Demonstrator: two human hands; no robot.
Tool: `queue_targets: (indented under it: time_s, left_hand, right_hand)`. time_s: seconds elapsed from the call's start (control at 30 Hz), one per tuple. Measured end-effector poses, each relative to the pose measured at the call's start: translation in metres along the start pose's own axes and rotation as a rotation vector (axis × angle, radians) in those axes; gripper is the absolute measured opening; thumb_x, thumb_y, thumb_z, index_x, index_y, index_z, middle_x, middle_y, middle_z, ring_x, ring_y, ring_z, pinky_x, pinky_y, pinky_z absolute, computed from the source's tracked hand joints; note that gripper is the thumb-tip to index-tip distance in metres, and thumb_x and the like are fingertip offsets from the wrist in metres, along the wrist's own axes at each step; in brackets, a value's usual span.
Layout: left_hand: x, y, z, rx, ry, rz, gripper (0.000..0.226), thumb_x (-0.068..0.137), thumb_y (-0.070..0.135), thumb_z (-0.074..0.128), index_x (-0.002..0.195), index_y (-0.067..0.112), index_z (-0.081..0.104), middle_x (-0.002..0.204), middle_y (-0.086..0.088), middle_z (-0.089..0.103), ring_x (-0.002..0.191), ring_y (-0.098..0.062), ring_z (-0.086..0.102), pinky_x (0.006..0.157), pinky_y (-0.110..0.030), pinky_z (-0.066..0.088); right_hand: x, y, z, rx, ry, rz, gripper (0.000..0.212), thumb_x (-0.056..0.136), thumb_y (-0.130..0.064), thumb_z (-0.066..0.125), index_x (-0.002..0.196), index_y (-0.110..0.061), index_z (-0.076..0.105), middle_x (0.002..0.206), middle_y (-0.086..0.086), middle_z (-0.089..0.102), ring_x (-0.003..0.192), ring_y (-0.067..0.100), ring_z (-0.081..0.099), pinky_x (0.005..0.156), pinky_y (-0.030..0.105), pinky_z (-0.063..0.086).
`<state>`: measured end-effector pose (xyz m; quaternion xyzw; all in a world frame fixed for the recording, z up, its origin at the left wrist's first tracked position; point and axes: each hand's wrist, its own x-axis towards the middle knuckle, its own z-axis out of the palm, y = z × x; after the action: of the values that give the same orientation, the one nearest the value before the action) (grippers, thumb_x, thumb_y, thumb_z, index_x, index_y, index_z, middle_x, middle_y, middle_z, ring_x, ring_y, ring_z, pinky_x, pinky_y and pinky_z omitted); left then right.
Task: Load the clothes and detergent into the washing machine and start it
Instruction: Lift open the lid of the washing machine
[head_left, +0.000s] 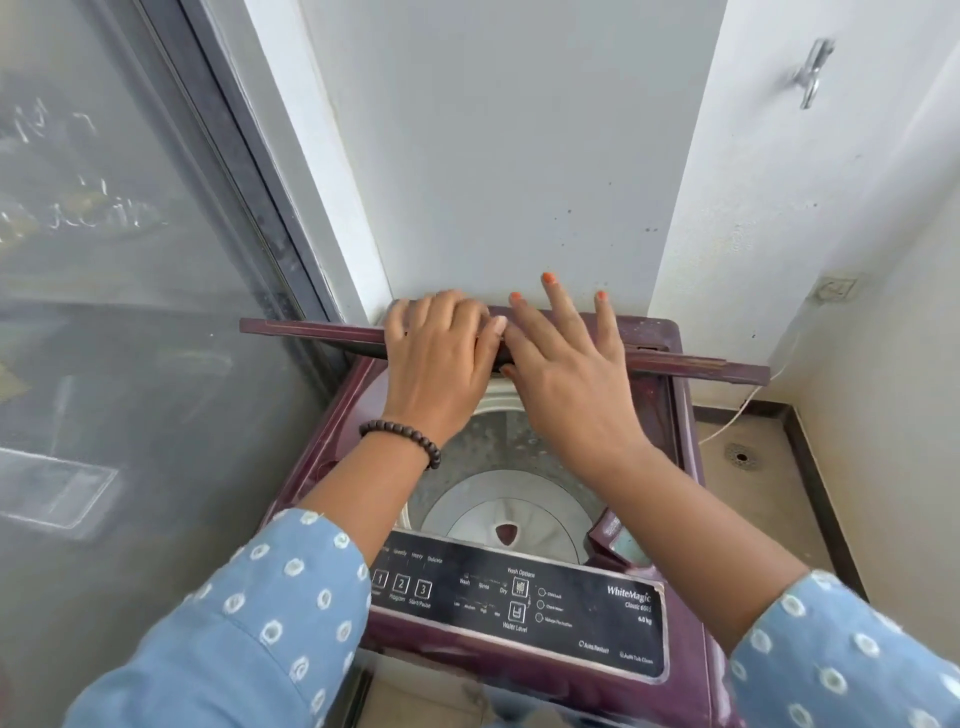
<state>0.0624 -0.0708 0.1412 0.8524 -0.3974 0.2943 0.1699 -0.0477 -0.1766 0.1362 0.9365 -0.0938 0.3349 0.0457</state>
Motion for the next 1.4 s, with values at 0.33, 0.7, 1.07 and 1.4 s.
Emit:
queue_targets:
  time_s: [0.33, 0.7, 1.07, 1.4]
  left_hand:
    - [0.039, 0.000, 0.010, -0.028, 0.138, 0.004, 0.060, 0.104, 0.048, 0.009, 0.137, 0.017, 0.048, 0.156, -0.009, 0.033, 0.147, -0.027, 0.024, 0.117, -0.059, 0.012]
    - [0.118, -0.021, 0.039, -0.025, 0.086, 0.105, 0.057, 0.103, 0.047, 0.017, 0.147, 0.015, 0.034, 0.160, -0.011, 0.023, 0.150, -0.029, 0.015, 0.120, -0.054, 0.005]
    - [0.180, -0.034, 0.066, -0.008, 0.090, 0.155, 0.051, 0.096, 0.039, 0.044, 0.142, 0.015, 0.040, 0.144, -0.014, 0.046, 0.137, -0.032, 0.040, 0.117, -0.054, 0.022]
    - [0.223, -0.043, 0.081, -0.018, 0.047, 0.187, 0.053, 0.091, 0.037, 0.062, 0.134, 0.009, 0.050, 0.125, -0.013, 0.054, 0.117, -0.031, 0.050, 0.109, -0.050, 0.036]
  right_hand:
    - [0.032, 0.019, 0.003, -0.157, -0.002, -0.020, 0.056, 0.100, -0.030, 0.041, 0.150, -0.009, 0.031, 0.160, 0.007, 0.023, 0.150, 0.026, 0.010, 0.119, 0.056, 0.007]
    - [0.123, 0.070, 0.018, -0.157, 0.120, 0.082, 0.053, 0.104, -0.039, 0.027, 0.148, -0.011, 0.035, 0.156, 0.005, 0.034, 0.149, 0.025, 0.015, 0.120, 0.052, 0.010]
    - [0.169, 0.094, 0.056, -0.035, 0.187, 0.233, 0.039, 0.101, -0.026, 0.033, 0.130, -0.006, 0.050, 0.148, 0.012, 0.044, 0.145, 0.030, 0.028, 0.120, 0.049, 0.010]
    - [0.199, 0.114, 0.066, -0.130, 0.127, 0.294, 0.042, 0.092, -0.017, 0.062, 0.130, -0.002, 0.054, 0.115, 0.016, 0.057, 0.111, 0.037, 0.055, 0.110, 0.053, 0.033]
